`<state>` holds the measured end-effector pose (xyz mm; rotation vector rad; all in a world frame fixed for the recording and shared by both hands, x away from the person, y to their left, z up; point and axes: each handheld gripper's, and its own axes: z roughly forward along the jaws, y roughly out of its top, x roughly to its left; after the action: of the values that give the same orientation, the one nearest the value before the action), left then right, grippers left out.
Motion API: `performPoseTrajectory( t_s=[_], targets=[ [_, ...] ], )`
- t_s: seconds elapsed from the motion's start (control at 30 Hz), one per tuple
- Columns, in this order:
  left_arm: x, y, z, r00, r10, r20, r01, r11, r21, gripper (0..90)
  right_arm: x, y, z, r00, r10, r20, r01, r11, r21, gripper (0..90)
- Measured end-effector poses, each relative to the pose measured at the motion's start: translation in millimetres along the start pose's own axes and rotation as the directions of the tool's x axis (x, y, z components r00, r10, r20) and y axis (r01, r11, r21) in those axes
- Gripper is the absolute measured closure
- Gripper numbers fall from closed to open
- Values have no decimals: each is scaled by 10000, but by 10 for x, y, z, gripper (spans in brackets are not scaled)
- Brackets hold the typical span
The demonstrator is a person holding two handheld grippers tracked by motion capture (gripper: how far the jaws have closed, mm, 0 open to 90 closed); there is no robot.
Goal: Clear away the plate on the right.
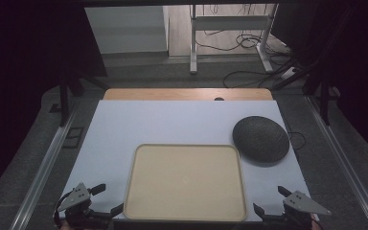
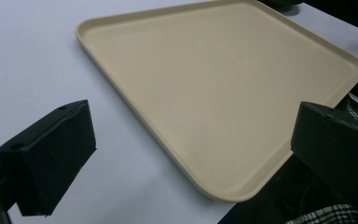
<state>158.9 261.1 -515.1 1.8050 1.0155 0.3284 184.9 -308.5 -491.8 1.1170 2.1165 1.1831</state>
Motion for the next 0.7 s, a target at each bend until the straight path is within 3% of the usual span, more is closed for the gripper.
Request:
performPoseTrajectory(
  t_s=[0.7],
  targets=[
    [-15, -4, 19, 9994, 322, -86, -320, 9993, 215, 0, 38, -13, 99, 9980, -609, 151, 599, 9967, 555, 0]
  ],
)
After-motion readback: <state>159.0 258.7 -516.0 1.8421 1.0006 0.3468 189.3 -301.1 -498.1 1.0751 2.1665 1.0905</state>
